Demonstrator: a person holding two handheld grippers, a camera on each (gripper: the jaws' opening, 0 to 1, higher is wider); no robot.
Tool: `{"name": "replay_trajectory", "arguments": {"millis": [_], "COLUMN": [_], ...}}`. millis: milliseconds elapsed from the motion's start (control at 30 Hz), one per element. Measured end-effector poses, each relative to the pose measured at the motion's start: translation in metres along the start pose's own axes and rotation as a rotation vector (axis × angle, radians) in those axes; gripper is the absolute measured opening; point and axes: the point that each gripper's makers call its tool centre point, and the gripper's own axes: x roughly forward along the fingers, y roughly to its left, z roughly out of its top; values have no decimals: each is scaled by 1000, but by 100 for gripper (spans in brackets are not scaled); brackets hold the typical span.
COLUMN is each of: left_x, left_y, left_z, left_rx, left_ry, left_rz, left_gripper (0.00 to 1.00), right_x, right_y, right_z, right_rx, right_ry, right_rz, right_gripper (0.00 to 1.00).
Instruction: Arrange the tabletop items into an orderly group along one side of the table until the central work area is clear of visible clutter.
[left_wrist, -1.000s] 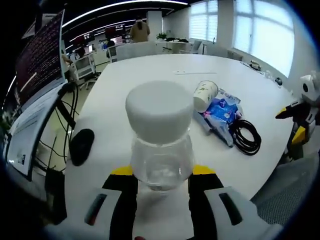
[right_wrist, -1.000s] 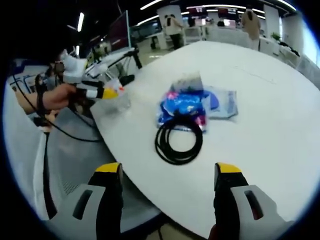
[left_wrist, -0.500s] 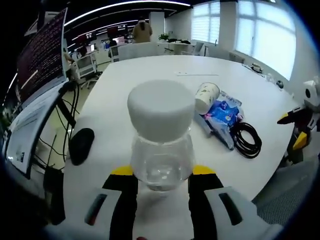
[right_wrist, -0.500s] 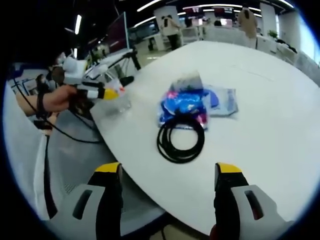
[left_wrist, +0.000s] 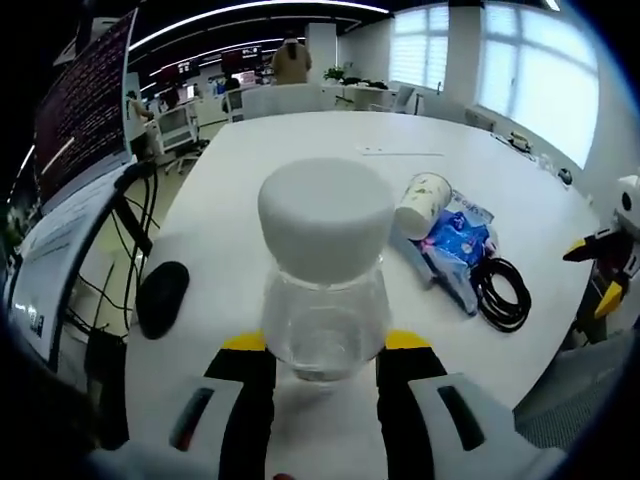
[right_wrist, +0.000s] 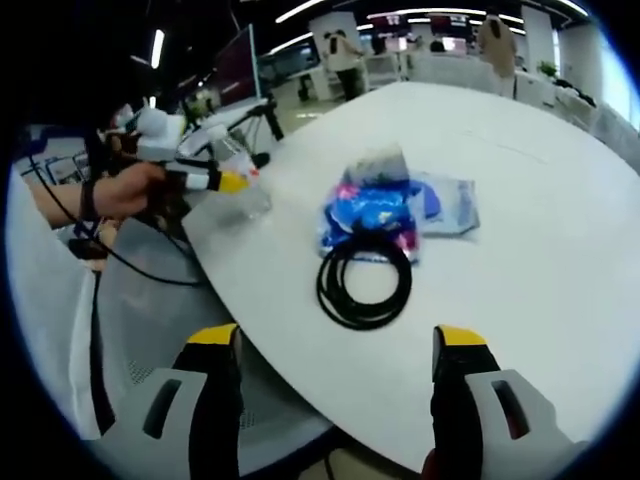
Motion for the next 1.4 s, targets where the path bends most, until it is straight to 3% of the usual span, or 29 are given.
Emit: {"name": "replay_trajectory", "arguments": {"millis": [367, 733, 1400], "left_x": [8, 27, 56], "left_y": [6, 16, 29], "left_z": [8, 26, 57], "left_rx": [-17, -57, -47], "left_ry": [-9, -25, -52], "left_rz": [14, 58, 69], "left_gripper": [38, 38, 38], "right_x": [1, -2, -5], "right_y": [0, -3, -7], "right_z": [1, 0, -4], "right_rx": [-5, 0, 16], "right_ry": [4, 4, 12], "right_rz": [2, -7, -21], "right_gripper": [77, 77, 77]}}
